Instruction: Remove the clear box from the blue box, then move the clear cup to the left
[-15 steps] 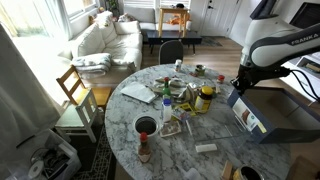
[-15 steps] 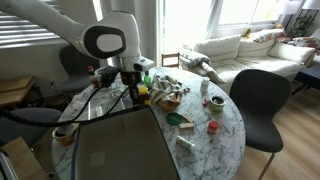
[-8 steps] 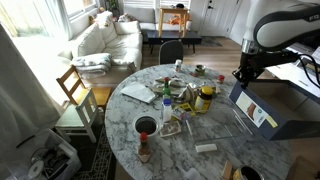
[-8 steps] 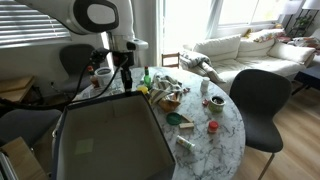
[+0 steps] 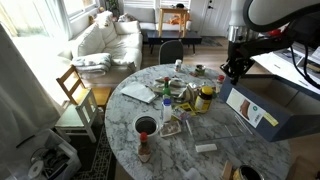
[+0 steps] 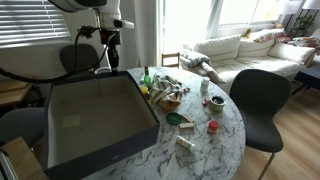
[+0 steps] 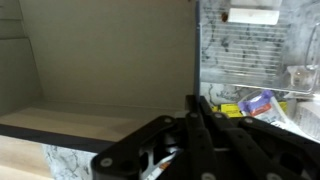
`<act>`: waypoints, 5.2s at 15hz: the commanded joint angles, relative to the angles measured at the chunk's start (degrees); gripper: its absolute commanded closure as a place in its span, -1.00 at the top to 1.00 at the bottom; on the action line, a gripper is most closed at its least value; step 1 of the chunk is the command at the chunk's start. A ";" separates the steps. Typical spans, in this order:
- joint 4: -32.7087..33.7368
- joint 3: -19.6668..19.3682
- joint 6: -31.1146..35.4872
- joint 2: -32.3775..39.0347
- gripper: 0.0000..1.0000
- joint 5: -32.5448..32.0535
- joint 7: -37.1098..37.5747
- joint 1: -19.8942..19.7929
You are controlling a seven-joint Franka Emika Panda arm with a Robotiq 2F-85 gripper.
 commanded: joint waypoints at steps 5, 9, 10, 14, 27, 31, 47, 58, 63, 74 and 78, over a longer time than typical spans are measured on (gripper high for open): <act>7.42 2.05 -4.55 4.51 -0.98 6.62 7.78 2.17; 10.24 3.18 -3.84 7.97 -0.98 5.54 10.72 4.20; 11.03 3.48 -4.06 8.78 -0.98 5.12 11.61 4.86; 14.24 4.17 -4.32 12.32 -0.98 5.74 14.07 7.01; 24.14 3.40 -0.84 22.12 -0.98 -1.18 17.81 11.40; 26.20 2.95 -0.70 24.25 -0.98 -2.00 18.30 11.87; 29.00 3.14 -0.33 26.72 -0.98 1.89 17.78 11.70; 29.28 3.11 -3.41 23.31 0.79 2.92 16.42 11.34; 26.71 3.61 -10.77 17.16 1.00 4.23 0.98 8.12; 20.38 1.44 -13.54 3.05 1.00 10.44 -6.80 2.89; 18.28 1.21 -13.88 -2.28 1.00 10.02 -8.35 2.04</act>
